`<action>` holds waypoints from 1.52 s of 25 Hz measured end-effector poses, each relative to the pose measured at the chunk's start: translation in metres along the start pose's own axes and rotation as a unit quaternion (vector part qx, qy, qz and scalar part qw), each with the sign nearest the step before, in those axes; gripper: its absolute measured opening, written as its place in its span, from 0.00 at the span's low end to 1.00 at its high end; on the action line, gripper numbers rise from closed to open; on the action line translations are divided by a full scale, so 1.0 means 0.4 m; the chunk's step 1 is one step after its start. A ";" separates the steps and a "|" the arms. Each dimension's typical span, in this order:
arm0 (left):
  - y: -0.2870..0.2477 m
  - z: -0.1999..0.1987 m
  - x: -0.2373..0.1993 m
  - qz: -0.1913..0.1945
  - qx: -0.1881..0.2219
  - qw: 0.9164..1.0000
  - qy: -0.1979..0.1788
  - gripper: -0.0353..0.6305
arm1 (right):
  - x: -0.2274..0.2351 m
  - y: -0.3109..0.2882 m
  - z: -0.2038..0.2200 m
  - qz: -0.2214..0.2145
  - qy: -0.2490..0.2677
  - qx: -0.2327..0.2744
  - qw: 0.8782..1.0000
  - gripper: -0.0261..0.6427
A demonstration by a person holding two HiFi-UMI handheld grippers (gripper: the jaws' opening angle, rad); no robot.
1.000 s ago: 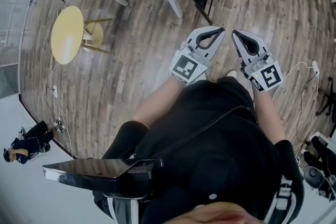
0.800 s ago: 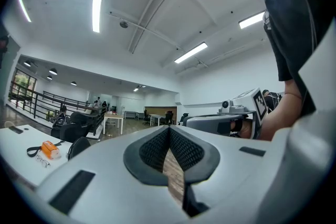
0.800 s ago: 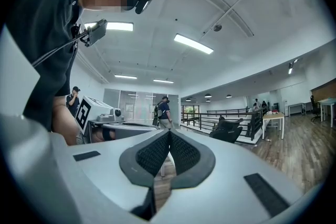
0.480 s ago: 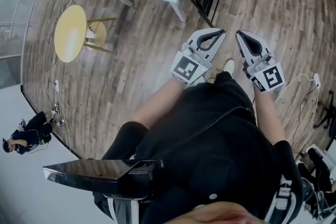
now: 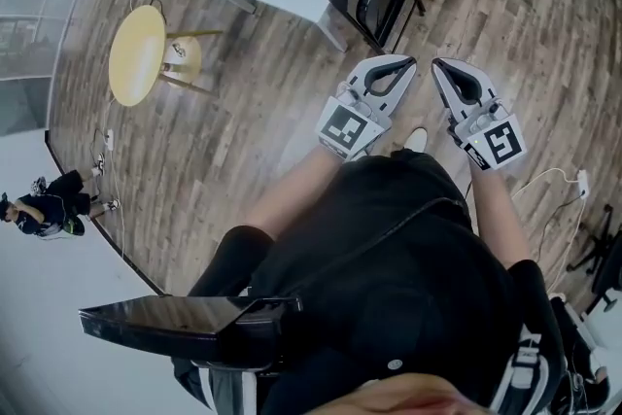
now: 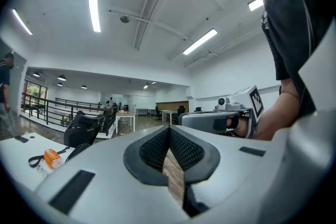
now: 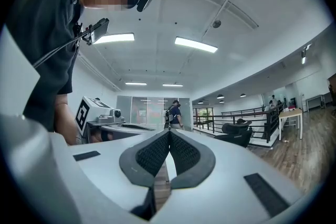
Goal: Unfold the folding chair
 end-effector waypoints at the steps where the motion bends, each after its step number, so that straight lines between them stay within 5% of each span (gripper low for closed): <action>1: -0.021 0.000 0.003 -0.003 -0.003 1.000 -0.001 0.06 | 0.022 0.006 0.000 -0.005 -0.001 0.000 1.000 0.05; 11: -0.181 0.013 0.041 -0.034 -0.036 0.999 -0.008 0.06 | 0.191 0.051 0.040 -0.058 -0.031 -0.004 0.998 0.05; 21: -0.218 0.044 -0.036 -0.043 -0.038 0.998 -0.003 0.06 | 0.251 -0.020 0.062 -0.064 -0.039 -0.018 0.997 0.05; 38: -0.220 0.082 -0.527 0.005 -0.034 0.999 0.012 0.06 | 0.344 -0.452 0.096 0.004 -0.050 -0.037 0.998 0.05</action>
Point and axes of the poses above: the fingertips, and each gripper's own axes: y backward along the fingers, x to its right, z out of its underside, the point moved 8 cm from there along y, backward along the fingers, and after that the axes turned 1 degree about -z, right-handed, at the moved point
